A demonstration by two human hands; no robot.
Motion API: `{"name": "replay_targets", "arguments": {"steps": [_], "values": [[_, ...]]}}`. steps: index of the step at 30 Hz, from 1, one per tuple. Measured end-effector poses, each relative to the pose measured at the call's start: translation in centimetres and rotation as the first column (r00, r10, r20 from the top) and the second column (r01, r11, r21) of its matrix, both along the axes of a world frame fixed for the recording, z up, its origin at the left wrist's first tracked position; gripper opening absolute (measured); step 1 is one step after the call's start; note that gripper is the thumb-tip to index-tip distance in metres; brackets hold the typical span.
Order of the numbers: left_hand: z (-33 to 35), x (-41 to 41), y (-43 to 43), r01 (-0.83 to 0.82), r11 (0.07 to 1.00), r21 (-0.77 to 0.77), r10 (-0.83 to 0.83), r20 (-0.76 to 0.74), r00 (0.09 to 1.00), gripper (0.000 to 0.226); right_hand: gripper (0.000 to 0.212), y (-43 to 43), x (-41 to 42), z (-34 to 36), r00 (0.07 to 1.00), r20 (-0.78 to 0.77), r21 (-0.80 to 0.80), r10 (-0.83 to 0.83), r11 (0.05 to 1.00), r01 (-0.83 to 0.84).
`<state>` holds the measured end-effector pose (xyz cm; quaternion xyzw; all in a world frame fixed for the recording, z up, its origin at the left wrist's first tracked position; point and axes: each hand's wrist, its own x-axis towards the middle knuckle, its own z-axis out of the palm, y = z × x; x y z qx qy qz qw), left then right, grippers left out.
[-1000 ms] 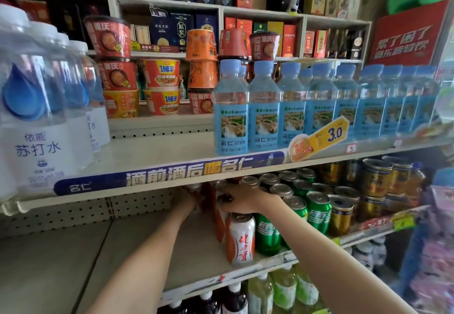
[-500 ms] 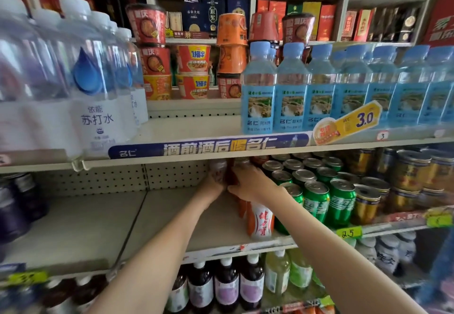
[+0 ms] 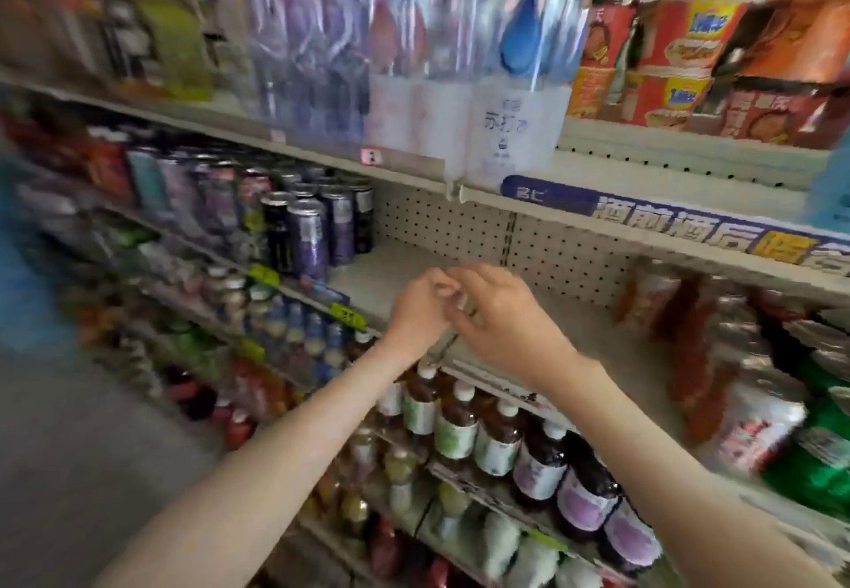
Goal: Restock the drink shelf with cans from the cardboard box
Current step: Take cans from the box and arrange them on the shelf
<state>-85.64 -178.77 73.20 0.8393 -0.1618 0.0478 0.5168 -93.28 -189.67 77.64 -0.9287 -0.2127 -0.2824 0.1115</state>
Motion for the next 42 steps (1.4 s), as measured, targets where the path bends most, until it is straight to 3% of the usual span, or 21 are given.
{"name": "replay_targets", "arguments": {"steps": [2,6,11,16,24,27,30,33,36,40,42], "values": [[-0.7,-0.8,5.0,-0.123,0.992,-0.026,0.122,-0.036,0.992,0.015,0.037,4.1,1.3,-1.4,0.989,-0.026,0.043,0.145,0.989,-0.144],[-3.8,-3.1,15.2,-0.398,0.914,-0.075,0.382,-0.167,0.909,0.023,0.036,12.8,3.3,-5.4,0.899,-0.148,0.17,0.412,0.906,-0.387],[-10.0,-6.9,26.0,-0.641,0.765,-0.062,0.597,-0.305,0.742,0.023,0.039,22.0,4.7,-11.2,0.783,-0.311,0.22,0.54,0.842,-0.493],[-16.4,-10.2,33.8,-0.759,0.649,-0.04,0.701,-0.356,0.618,0.037,0.048,28.7,5.6,-18.4,0.7,-0.547,0.178,0.459,0.881,-0.439],[-25.7,-9.8,43.4,-0.868,0.474,0.148,0.843,-0.36,0.399,0.018,0.034,34.1,9.3,-33.5,0.562,-0.746,0.14,0.358,0.909,-0.393],[-30.9,-9.3,45.4,-0.865,0.465,0.187,0.859,-0.33,0.391,0.017,0.028,35.1,9.5,-40.4,0.507,-0.799,0.084,0.323,0.895,-0.438],[-37.3,-9.0,46.3,-0.893,0.418,0.17,0.882,-0.31,0.354,0.017,0.049,35.8,9.6,-48.5,0.467,-0.821,0.092,0.328,0.884,-0.458],[-45.1,-9.1,46.3,-0.9,0.403,0.165,0.885,-0.322,0.337,0.021,0.059,36.3,9.6,-58.1,0.376,-0.907,-0.019,0.191,0.872,-0.49],[-54.3,-9.2,45.6,-0.891,0.423,0.166,0.866,-0.363,0.343,0.034,0.053,36.8,9.3,-67.2,0.278,-0.955,-0.084,0.106,0.798,-0.596],[-65.2,-8.4,43.8,-0.871,0.477,0.118,0.809,-0.447,0.382,0.028,0.057,37.8,9.8,-76.0,0.176,-0.984,-0.14,-0.022,0.703,-0.697],[-69.3,-7.7,43.4,-0.867,0.494,0.063,0.774,-0.486,0.406,0.038,0.056,37.7,10.4,-79.4,0.226,-0.971,-0.22,-0.074,0.636,-0.74]]}}
